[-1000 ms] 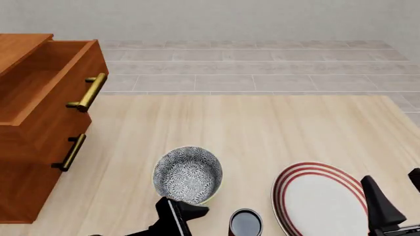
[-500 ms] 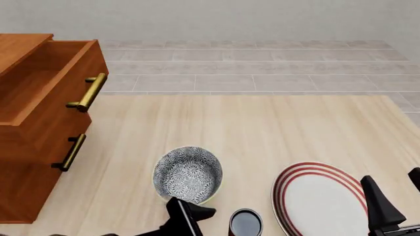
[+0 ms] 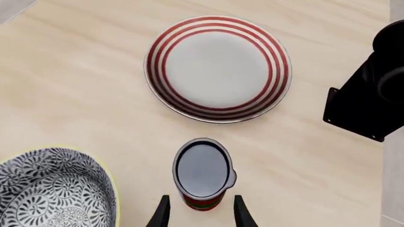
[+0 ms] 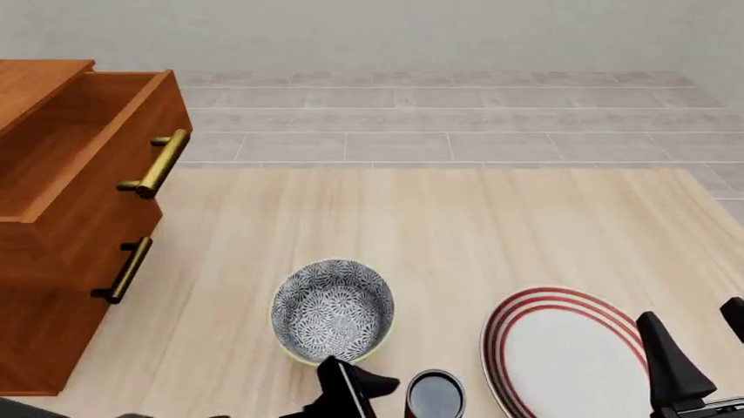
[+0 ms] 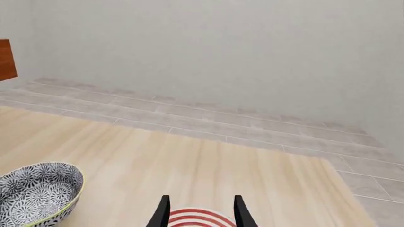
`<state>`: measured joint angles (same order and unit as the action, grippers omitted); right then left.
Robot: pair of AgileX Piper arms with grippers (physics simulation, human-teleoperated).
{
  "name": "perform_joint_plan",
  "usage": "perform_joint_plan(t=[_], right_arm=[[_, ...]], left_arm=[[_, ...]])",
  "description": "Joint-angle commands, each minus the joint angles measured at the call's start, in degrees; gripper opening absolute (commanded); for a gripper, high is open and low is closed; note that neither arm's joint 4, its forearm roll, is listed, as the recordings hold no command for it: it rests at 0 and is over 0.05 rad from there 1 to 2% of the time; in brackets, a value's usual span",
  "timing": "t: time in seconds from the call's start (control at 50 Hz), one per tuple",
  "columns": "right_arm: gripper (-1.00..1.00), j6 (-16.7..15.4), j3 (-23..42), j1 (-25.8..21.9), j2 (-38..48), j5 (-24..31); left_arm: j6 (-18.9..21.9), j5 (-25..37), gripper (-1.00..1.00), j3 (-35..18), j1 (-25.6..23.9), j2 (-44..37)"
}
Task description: Put the ketchup in the top drawer of the cabinet.
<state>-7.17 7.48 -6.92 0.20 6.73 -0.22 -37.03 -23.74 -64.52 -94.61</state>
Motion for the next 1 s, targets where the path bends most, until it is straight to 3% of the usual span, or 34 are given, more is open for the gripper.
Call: perform_joint_plan(t=[0.02, 0.38, 1.0], right_arm=[[1.0, 0.1, -0.3, 0.2, 0.0, -0.2], [1.0, 0.2, -0.8, 0.1, 0.0, -0.2], [1.0, 0.2, -1.7, 0.2, 0.0, -1.0]], left_arm=[[0.8, 1.4, 1.0, -2.2, -0.9, -1.9], [2.3, 5.5, 1.0, -6.7, -0.7, -3.0], [2.7, 6.2, 1.0, -9.8, -0.2, -6.1]])
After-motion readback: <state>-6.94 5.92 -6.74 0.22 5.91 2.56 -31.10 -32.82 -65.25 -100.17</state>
